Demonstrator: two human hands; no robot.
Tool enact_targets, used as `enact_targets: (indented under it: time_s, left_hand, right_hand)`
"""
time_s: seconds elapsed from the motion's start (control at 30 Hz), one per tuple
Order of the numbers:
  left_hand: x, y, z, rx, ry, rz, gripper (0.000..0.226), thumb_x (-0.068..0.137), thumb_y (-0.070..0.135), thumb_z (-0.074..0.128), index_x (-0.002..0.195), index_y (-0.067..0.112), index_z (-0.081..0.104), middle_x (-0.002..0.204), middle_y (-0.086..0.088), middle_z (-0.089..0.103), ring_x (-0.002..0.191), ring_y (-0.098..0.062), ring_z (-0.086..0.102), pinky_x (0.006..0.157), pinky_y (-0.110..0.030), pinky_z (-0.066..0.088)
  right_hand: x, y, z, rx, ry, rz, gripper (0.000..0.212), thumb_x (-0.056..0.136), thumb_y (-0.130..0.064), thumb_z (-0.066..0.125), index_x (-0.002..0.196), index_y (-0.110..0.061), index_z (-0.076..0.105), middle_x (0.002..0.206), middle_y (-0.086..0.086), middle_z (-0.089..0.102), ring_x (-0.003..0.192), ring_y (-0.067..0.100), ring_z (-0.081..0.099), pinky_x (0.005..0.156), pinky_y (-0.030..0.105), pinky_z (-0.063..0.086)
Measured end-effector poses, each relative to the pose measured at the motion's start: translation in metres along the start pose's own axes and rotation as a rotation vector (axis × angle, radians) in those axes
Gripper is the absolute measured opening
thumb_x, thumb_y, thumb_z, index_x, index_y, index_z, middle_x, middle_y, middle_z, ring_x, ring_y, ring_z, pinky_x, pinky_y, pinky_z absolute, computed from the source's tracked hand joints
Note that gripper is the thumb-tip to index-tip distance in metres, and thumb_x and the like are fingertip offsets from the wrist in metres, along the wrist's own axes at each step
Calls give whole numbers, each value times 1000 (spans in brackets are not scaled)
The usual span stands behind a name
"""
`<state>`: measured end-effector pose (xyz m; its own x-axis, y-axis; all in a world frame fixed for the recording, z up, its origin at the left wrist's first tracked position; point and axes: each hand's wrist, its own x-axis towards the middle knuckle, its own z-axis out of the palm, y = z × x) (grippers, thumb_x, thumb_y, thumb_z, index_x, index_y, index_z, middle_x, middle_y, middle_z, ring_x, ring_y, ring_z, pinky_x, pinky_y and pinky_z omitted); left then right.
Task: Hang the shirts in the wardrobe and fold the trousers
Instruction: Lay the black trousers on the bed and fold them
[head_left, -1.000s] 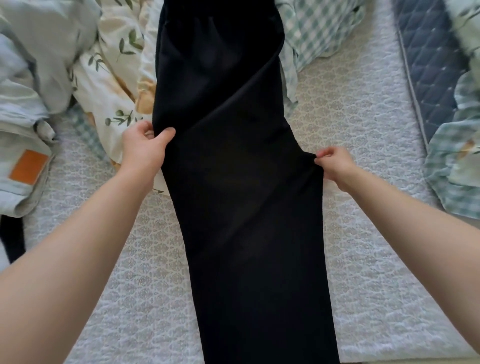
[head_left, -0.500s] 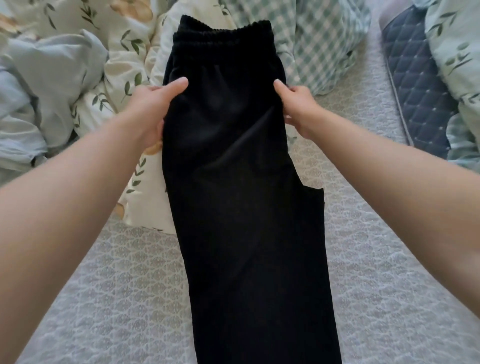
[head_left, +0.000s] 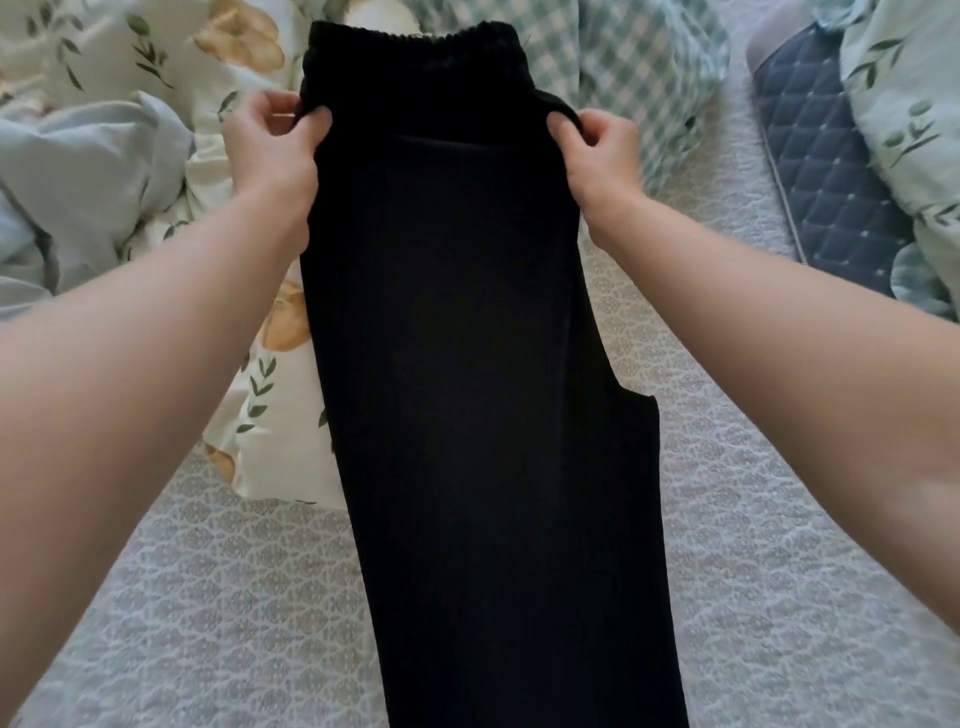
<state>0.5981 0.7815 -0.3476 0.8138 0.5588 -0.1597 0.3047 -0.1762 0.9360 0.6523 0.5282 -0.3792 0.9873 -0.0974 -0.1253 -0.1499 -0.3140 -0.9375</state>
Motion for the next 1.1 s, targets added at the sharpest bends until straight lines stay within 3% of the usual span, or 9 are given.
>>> enact_targets:
  time_s: [0.1, 0.2, 0.4, 0.53, 0.67, 0.77, 0.9, 1.03, 1.1]
  left_hand:
    - [12, -4, 2, 116, 2, -5, 15, 92, 28, 66, 102, 21, 58, 95, 8, 62, 95, -9, 65, 88, -25, 55]
    - [12, -10, 4, 298, 47, -16, 24, 92, 33, 64, 110, 21, 55, 104, 8, 59, 104, -13, 61, 90, -23, 49]
    - [-59, -16, 7, 780, 123, 514, 50, 94, 30, 48, 142, 17, 39, 140, -6, 44, 127, -27, 42, 104, -35, 36]
    - [-137, -40, 33, 863, -160, 968, 56, 84, 13, 53, 140, 9, 49, 139, -11, 52, 130, -34, 46, 114, -46, 29]
    - [-211, -88, 72, 937, -498, 1119, 55, 83, 9, 52, 137, 7, 55, 143, -11, 53, 138, -34, 42, 117, -51, 27]
    - [-246, -125, 86, 1106, -674, 1087, 52, 88, 20, 55, 139, 10, 54, 148, -9, 48, 140, -32, 40, 114, -48, 32]
    - [-267, -143, 93, 1292, -718, 785, 61, 88, 39, 62, 143, 15, 50, 152, -3, 43, 129, -26, 48, 93, -39, 44]
    - [-264, -143, 99, 1148, -784, 514, 65, 101, 46, 39, 157, 19, 18, 164, 0, 13, 145, -23, 26, 112, -42, 29]
    - [-261, -136, 99, 889, -830, 300, 62, 102, 50, 34, 156, 23, 20, 164, 3, 15, 148, -18, 21, 118, -40, 21]
  right_hand:
    - [-1, 2, 0, -51, -33, 72, 44, 94, -36, 59, 60, -20, 38, 55, -7, 34, 48, 6, 33, 46, 20, 29]
    - [-12, 9, -13, -74, -147, 159, 42, 93, -47, 57, 66, -18, 47, 62, -1, 45, 56, 11, 45, 54, 30, 43]
    - [-71, 83, -77, -198, -286, 326, 43, 99, -46, 45, 104, -10, 68, 101, 1, 71, 98, 20, 66, 90, 39, 54]
    - [-109, 132, -108, -338, -456, 380, 24, 95, -21, 58, 116, -11, 64, 114, 6, 67, 104, 21, 64, 86, 33, 54]
    - [-129, 145, -116, -354, -569, 364, 35, 89, -17, 65, 124, -16, 62, 118, -2, 64, 107, 12, 59, 79, 19, 44]
    - [-135, 151, -116, -482, -670, 372, 27, 89, -28, 67, 111, -13, 64, 101, -1, 63, 92, 12, 58, 73, 21, 43]
    - [-139, 147, -125, -542, -698, 385, 35, 93, -35, 62, 89, -1, 61, 78, 6, 59, 72, 19, 56, 63, 28, 43]
    - [-159, 128, -124, -400, -615, 402, 19, 97, -28, 56, 88, -12, 60, 87, 5, 66, 82, 18, 66, 69, 33, 59]
    - [-175, 116, -114, -409, -527, 320, 19, 96, -29, 58, 83, -14, 58, 84, 6, 65, 80, 21, 67, 69, 38, 60]
